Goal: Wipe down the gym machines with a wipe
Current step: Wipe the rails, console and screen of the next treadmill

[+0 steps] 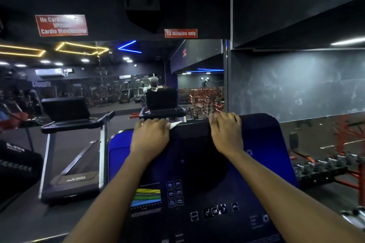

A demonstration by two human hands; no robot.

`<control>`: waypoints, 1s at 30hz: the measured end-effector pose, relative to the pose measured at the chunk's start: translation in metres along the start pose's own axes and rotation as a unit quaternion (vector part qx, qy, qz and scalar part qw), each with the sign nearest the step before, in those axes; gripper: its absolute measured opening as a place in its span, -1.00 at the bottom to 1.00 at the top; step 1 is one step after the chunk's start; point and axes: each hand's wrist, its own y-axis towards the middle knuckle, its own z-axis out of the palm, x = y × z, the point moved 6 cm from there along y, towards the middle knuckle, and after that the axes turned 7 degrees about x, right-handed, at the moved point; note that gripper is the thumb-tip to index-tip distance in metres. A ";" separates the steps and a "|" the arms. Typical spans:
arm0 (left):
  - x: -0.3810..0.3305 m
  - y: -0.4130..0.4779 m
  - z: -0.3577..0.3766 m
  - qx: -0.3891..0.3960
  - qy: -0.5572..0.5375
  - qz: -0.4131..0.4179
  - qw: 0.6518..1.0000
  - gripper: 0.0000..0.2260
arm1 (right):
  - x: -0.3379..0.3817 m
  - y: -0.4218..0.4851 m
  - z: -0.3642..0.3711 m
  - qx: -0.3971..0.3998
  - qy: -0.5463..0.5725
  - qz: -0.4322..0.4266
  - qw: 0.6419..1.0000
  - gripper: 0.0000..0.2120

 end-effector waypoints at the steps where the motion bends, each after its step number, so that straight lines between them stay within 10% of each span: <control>1: 0.013 -0.005 -0.005 -0.003 0.012 -0.011 1.000 -0.66 | 0.001 0.000 -0.001 -0.005 -0.010 -0.002 1.000 -0.52; 13: -0.052 0.009 0.010 0.048 0.018 0.010 0.999 -0.77 | 0.003 -0.001 -0.001 0.004 -0.070 0.013 0.997 -0.47; 21: 0.066 -0.041 -0.028 -0.006 0.002 -0.073 0.997 -0.76 | 0.023 -0.004 0.001 0.009 -0.077 0.069 0.995 -0.58; 30: 0.104 -0.092 -0.019 -0.112 -0.320 -0.236 0.911 -0.79 | 0.159 -0.018 0.055 0.074 0.028 -0.135 0.988 -0.64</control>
